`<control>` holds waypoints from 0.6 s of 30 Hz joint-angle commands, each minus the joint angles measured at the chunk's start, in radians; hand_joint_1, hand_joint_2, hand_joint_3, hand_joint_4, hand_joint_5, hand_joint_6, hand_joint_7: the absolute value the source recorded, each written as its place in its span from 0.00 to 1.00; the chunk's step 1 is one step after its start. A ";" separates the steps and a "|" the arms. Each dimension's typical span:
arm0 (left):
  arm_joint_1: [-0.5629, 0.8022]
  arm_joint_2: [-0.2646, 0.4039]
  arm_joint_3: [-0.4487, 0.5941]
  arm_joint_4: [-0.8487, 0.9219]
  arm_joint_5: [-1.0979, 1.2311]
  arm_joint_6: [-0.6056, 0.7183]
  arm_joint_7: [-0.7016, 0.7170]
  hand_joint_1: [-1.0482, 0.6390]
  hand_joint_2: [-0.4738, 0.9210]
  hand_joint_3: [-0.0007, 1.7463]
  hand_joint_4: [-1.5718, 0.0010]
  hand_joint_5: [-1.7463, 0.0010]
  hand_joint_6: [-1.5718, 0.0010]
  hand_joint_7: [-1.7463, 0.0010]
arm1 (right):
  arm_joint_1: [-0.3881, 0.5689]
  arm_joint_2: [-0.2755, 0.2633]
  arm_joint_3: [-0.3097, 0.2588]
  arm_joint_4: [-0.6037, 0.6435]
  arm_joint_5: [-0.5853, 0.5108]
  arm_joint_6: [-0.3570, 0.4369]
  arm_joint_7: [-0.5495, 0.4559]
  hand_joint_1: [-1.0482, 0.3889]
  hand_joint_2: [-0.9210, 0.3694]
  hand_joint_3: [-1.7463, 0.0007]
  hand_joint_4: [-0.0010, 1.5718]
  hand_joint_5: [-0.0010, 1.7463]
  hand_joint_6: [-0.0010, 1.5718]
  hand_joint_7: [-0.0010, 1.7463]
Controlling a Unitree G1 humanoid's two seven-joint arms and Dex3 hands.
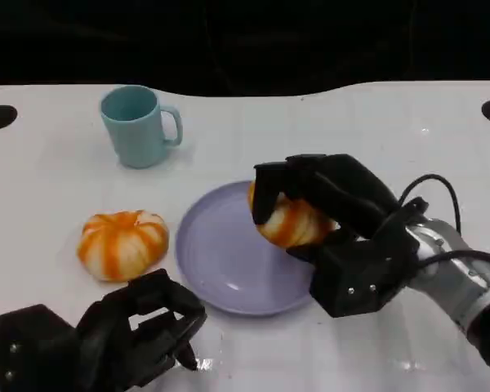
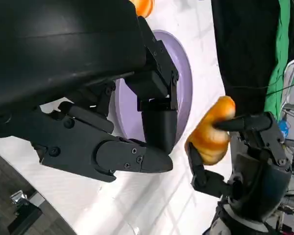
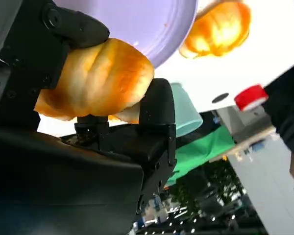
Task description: Grasp the bread from the table and place it into the plate.
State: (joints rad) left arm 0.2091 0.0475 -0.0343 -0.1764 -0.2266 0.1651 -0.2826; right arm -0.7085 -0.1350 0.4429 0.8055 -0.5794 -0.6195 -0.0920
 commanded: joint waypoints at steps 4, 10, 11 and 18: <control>-0.001 0.001 0.002 -0.007 0.007 -0.003 0.016 0.32 1.00 0.16 0.53 0.00 0.53 0.20 | -0.051 0.036 0.010 0.116 -0.001 -0.041 -0.010 0.69 0.50 0.25 0.63 1.00 0.53 0.93; -0.004 0.000 -0.002 -0.007 0.010 -0.001 0.021 0.32 1.00 0.15 0.53 0.00 0.53 0.20 | -0.049 0.057 -0.020 0.153 0.069 -0.037 0.071 0.64 0.38 0.45 0.47 0.84 0.50 0.46; -0.004 0.000 -0.002 -0.005 0.008 -0.004 0.019 0.32 1.00 0.15 0.53 0.00 0.53 0.20 | -0.052 0.053 -0.017 0.154 0.069 -0.037 0.084 0.60 0.33 0.52 0.41 0.72 0.45 0.36; -0.004 0.001 -0.005 -0.002 0.012 -0.016 0.019 0.31 1.00 0.15 0.53 0.00 0.53 0.20 | -0.061 0.021 0.003 0.118 0.043 0.003 0.161 0.33 0.01 0.90 0.10 0.27 0.22 0.01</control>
State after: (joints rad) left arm 0.2079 0.0406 -0.0421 -0.1764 -0.2232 0.1619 -0.2697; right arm -0.7439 -0.0897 0.4449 0.9473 -0.5334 -0.6274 0.0503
